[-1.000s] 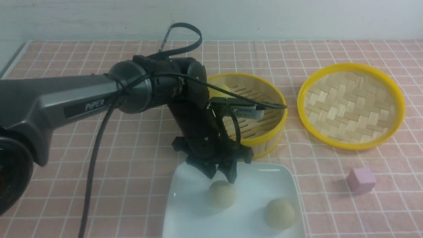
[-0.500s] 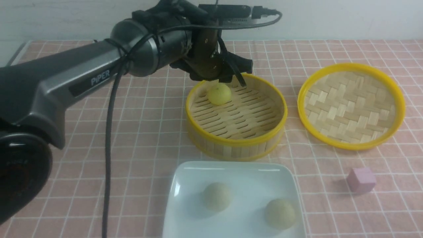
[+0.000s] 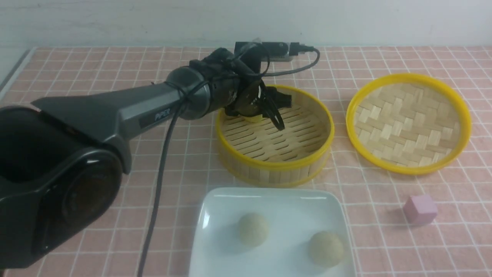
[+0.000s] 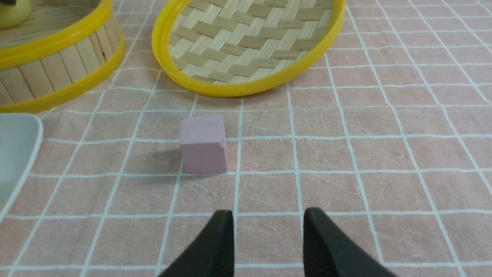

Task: Put the steamed buns into the plate on the pink tablecloth.
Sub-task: 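Reach into the bamboo steamer and grasp a bun with the left gripper, then carry the bun from the bamboo steamer to the plate with the left gripper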

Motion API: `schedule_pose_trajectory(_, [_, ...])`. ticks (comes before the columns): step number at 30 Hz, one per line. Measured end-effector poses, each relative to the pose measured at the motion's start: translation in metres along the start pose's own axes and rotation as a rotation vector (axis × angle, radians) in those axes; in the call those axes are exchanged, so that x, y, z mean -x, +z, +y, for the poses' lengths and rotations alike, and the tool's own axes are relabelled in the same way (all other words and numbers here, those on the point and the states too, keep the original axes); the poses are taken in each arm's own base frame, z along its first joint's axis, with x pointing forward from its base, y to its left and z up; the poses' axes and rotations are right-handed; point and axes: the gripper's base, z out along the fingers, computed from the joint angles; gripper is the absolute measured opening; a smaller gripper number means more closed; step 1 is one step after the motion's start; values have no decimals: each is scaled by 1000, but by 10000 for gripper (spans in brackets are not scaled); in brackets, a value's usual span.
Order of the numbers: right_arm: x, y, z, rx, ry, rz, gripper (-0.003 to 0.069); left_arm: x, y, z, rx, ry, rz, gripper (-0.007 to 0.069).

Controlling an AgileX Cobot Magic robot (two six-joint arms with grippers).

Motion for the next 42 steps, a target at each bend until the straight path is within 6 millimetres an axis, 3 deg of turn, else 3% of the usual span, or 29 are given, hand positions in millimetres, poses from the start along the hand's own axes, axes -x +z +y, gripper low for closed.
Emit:
schedule_pose_trajectory(3, [0,0,0,0,0,0,239,-6,7,1,8,-24,14,370])
schedule_pose_trajectory(7, [0,0,0,0,0,0,239,-2,-2,2,39,-70,34,106])
schedule_pose_trajectory(9, [0,0,0,0,0,0,239,2,-11,2,51,-69,40,59])
schedule_pose_trajectory(13, [0,0,0,0,0,0,239,29,-76,-3,76,-48,47,22])
schedule_pose_trajectory(14, [0,0,0,0,0,0,239,42,-110,-4,71,-36,32,22])
schedule_pose_trajectory(17, [0,0,0,0,0,0,239,57,-181,-7,68,12,29,22])
schedule_pose_trajectory(20, [0,0,0,0,0,0,239,51,-233,-6,99,82,105,22])
schedule_pose_trajectory(21, [0,0,0,0,0,0,239,50,-236,-7,99,96,113,22])
schedule_pose_trajectory(22, [0,0,0,0,0,0,239,39,-251,-8,113,142,171,22])
schedule_pose_trajectory(24, [0,0,0,0,0,0,239,15,-259,-16,116,209,251,22])
schedule_pose_trajectory(29, [0,0,0,0,0,0,239,-60,-242,-39,90,305,433,22])
schedule_pose_trajectory(32, [0,0,0,0,0,0,239,-88,-225,-56,22,308,432,22])
schedule_pose_trajectory(37, [0,0,0,0,0,0,239,-101,-190,-80,-81,160,353,22])
schedule_pose_trajectory(42, [0,0,0,0,0,0,239,-108,-161,-89,-99,114,296,29])
